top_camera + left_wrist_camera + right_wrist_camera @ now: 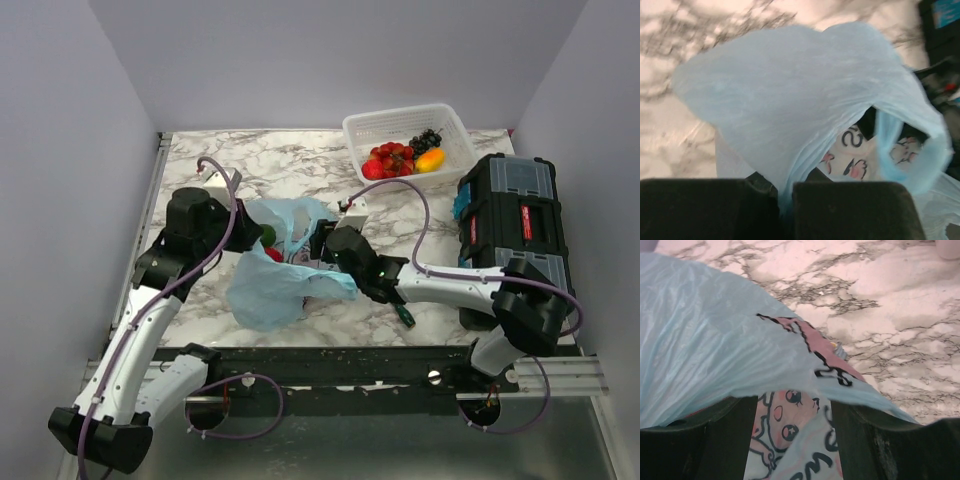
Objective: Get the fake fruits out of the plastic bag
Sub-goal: Adjust the plastic bag at the center of the board.
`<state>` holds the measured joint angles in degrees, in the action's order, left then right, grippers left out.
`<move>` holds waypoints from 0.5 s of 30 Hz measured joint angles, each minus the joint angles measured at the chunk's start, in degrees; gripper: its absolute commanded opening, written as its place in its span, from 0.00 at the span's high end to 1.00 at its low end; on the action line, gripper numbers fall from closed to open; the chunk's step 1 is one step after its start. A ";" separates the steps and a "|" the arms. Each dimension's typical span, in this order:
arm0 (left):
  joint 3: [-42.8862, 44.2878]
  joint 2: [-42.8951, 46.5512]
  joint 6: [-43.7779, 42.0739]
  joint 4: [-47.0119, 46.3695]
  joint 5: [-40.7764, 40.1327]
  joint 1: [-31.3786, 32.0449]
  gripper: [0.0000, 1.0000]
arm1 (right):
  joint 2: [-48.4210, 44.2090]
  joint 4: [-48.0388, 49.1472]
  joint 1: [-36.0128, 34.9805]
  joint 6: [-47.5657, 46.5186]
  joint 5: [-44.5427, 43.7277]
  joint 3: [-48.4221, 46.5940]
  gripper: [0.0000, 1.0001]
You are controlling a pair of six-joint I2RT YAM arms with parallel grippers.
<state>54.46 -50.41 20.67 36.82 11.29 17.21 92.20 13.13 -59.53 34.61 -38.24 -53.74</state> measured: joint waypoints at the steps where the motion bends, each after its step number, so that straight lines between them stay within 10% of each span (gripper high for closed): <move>1: 1.92 -0.39 -0.83 -1.11 2.71 0.00 1.00 | -0.94 -0.02 -0.17 -0.44 1.03 0.04 0.36; 15: -10.58 7.39 -6.40 -1.68 9.01 0.04 1.00 | -0.17 6.01 -1.18 -3.54 27.34 3.17 0.12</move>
<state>43.88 -43.03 14.26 35.14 20.29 17.26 92.03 19.14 -60.71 31.07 -10.90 -50.57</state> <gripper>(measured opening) 0.003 0.799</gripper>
